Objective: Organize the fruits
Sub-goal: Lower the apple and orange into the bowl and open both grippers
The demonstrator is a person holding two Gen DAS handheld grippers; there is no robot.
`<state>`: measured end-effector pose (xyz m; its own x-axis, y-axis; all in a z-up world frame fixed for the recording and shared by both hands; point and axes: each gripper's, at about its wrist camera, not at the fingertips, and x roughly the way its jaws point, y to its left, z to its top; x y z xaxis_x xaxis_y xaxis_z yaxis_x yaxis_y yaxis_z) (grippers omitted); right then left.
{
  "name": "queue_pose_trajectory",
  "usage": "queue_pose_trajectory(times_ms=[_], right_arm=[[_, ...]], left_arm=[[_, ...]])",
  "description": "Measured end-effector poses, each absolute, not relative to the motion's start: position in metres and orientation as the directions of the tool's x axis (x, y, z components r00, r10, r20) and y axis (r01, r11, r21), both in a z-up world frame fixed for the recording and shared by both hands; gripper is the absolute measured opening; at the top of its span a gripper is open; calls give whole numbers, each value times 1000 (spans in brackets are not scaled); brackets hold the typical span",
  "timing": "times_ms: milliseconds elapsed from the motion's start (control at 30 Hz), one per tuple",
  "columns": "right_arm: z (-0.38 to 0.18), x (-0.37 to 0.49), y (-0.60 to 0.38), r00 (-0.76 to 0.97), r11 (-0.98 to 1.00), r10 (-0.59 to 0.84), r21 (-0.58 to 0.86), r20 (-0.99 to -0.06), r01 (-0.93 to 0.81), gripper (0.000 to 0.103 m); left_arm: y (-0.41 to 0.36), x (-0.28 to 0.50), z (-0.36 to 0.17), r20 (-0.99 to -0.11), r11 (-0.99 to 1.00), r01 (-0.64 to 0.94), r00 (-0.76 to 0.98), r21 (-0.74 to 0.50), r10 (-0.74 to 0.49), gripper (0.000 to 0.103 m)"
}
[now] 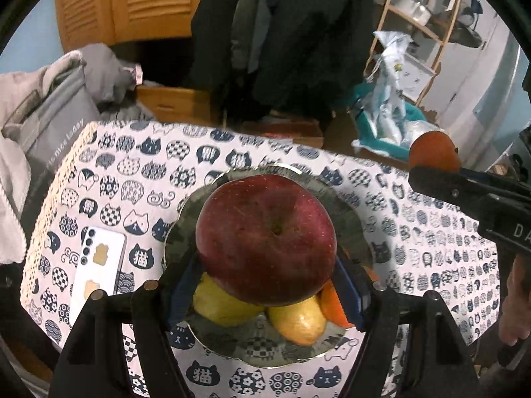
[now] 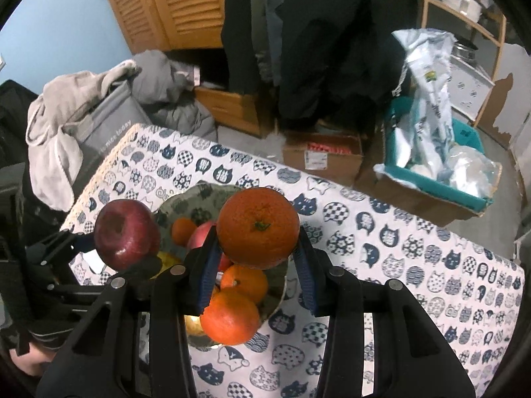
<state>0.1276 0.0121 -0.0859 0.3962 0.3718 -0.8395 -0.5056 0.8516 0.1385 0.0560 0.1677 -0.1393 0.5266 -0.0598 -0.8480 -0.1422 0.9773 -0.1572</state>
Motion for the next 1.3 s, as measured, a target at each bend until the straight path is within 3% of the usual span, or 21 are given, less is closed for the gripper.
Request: queue_pose_trajectory(times_ms=[567,900,1000,1300], right_arm=[[-144,144,31,288,853,333,156,-898,-498,42],[-162,151,35,248,853,327,172,-912,-493,42],[-170,155,35,231,855,327,182,-916,-485,42],[-199,163,45,150,849,318,210,-936,-485,43]], left_arm=[[175,71,-199,-917,968,-177,388,-175,-95,76],[176,72,-194,-916,971,-179,393,-158,-76,76],[179,70,-183,-900,968,-183,428,-171,-78,87],[191,67,-167,-878,959,-212,474,-186,-65,87]])
